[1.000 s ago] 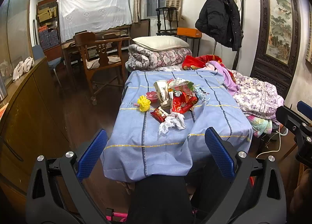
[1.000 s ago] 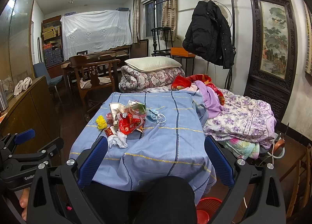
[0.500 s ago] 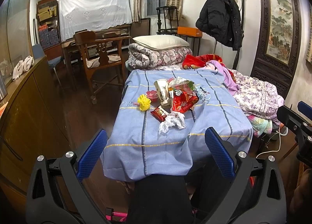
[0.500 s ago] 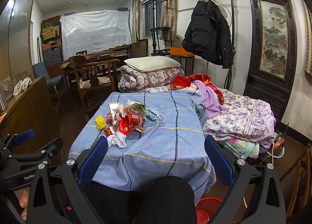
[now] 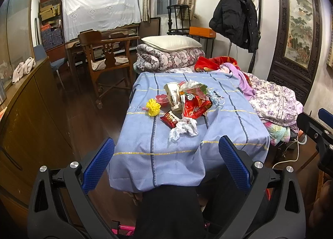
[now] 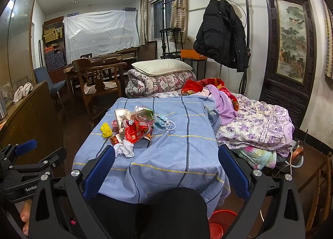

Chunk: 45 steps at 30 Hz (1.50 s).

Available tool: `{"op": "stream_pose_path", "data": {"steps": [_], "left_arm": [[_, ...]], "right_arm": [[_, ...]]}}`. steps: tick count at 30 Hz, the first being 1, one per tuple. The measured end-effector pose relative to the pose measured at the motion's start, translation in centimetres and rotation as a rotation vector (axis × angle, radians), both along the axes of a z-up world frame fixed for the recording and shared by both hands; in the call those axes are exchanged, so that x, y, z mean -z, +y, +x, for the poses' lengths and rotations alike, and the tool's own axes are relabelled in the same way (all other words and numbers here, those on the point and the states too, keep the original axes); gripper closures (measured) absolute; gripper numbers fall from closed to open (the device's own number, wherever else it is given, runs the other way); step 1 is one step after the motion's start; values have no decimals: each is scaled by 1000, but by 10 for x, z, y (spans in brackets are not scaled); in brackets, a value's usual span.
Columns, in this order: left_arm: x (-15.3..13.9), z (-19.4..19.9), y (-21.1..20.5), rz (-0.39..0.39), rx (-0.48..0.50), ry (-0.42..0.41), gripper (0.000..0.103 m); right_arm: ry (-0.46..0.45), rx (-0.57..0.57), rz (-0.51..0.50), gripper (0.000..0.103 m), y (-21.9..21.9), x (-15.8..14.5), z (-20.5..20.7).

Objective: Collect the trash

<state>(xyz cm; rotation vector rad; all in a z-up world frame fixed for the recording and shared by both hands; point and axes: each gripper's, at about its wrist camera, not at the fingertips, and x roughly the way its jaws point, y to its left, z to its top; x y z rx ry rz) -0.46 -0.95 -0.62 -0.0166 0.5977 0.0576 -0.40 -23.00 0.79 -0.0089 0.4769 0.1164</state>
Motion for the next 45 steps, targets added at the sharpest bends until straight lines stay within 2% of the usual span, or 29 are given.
{"op": "stream_pose_path", "data": {"steps": [6, 9, 13, 18, 21, 23, 25, 34, 38, 42, 43, 44, 45], "left_arm": [[3, 9, 13, -21, -17, 19, 7], [12, 22, 30, -48, -57, 55, 7], [39, 48, 50, -81, -105, 142, 7], [75, 79, 53, -82, -97, 222, 7], [96, 99, 45, -68, -72, 249, 7], [104, 111, 46, -62, -77, 264, 7], [108, 121, 54, -65, -100, 270, 7], [112, 132, 105, -143, -158, 267, 7], [114, 136, 105, -142, -142, 265, 7], [115, 141, 103, -139, -111, 258, 7], [116, 143, 103, -135, -103, 260, 7], [116, 144, 102, -131, -98, 260, 7], [116, 146, 100, -126, -93, 260, 7]], "right_arm": [[22, 0, 14, 6, -16, 14, 11], [62, 25, 28, 6, -18, 28, 28], [161, 7, 83, 6, -24, 55, 54], [212, -98, 106, 6, -19, 88, 87], [232, -170, 142, 16, -12, 102, 95], [267, -234, 166, 27, -5, 112, 104], [289, -292, 198, 31, 7, 120, 115], [384, -389, 175, 31, 72, 147, 175], [425, -400, 184, 31, 98, 161, 203], [440, -395, 134, 32, 117, 176, 220], [436, -395, 126, 41, 118, 179, 222], [432, -411, 130, 66, 119, 182, 223], [430, -430, 150, 80, 116, 182, 224]]}}
